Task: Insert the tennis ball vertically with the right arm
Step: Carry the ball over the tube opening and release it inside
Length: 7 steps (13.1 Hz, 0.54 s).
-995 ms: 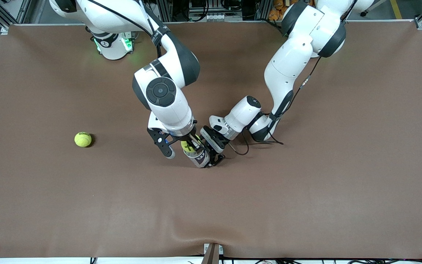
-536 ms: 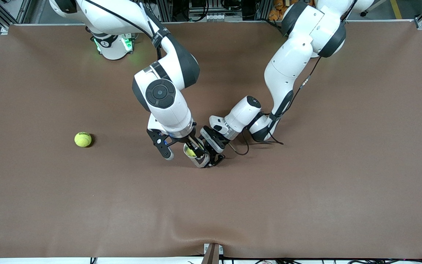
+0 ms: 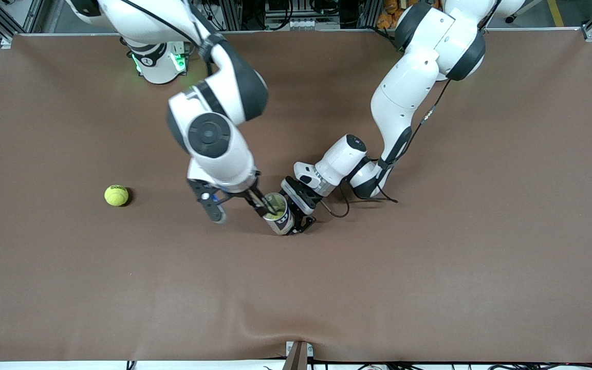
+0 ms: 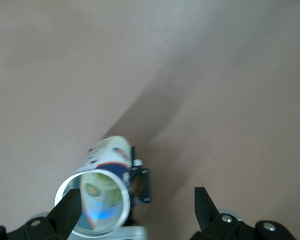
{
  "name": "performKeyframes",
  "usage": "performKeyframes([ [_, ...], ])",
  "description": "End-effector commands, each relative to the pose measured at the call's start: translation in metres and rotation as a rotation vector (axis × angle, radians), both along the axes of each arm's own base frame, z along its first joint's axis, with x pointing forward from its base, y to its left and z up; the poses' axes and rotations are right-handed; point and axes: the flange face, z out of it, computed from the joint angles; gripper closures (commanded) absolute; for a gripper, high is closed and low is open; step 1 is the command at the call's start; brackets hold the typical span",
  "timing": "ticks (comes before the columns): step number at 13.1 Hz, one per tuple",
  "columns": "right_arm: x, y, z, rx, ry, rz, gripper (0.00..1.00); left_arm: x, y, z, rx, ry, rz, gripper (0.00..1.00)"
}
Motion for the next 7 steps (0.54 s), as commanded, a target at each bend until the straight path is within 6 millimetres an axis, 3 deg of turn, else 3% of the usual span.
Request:
performKeyframes([
  [1, 0.003, -0.056, 0.04, 0.003, 0.061, 0.114, 0.0, 0.0, 0.005, -0.015, 0.007, 0.021, 0.012, 0.19],
  [4, 0.008, -0.132, 0.085, 0.029, 0.093, 0.236, 0.0, -0.001, 0.005, -0.016, 0.009, 0.022, 0.01, 0.19],
  [7, 0.017, -0.216, 0.099, 0.043, 0.152, 0.298, 0.0, -0.001, 0.006, -0.017, 0.011, 0.024, 0.01, 0.19],
])
